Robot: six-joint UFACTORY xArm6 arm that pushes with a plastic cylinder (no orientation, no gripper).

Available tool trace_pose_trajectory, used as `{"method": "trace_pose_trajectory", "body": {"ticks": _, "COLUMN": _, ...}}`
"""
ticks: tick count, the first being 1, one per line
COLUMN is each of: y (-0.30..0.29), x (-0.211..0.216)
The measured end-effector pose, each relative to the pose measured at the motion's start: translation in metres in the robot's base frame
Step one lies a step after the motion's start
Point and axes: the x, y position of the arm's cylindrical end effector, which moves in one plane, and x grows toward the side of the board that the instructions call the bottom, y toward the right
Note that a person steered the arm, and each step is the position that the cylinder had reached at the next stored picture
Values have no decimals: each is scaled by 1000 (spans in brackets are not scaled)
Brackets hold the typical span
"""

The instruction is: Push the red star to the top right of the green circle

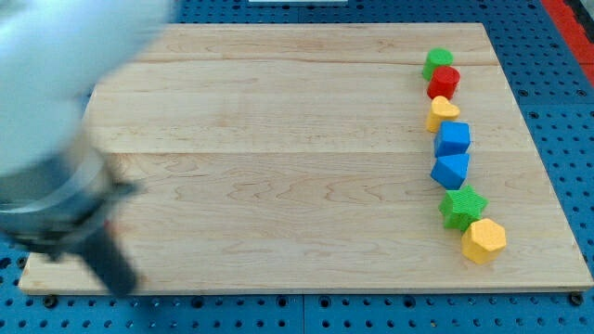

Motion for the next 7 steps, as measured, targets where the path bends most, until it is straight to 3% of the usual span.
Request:
{"method": "trace_pose_trajectory", "body": {"ticks": 2, "y": -1, "x": -143}}
{"method": "trace_pose_trajectory", "body": {"ticks": 4, "y": -4, "x": -94}}
{"method": "trace_pose_trajectory", "body": {"ticks": 6, "y": -46, "x": -167}}
{"method": "trace_pose_trajectory", "body": {"ticks": 7, "y": -46, "x": -157}}
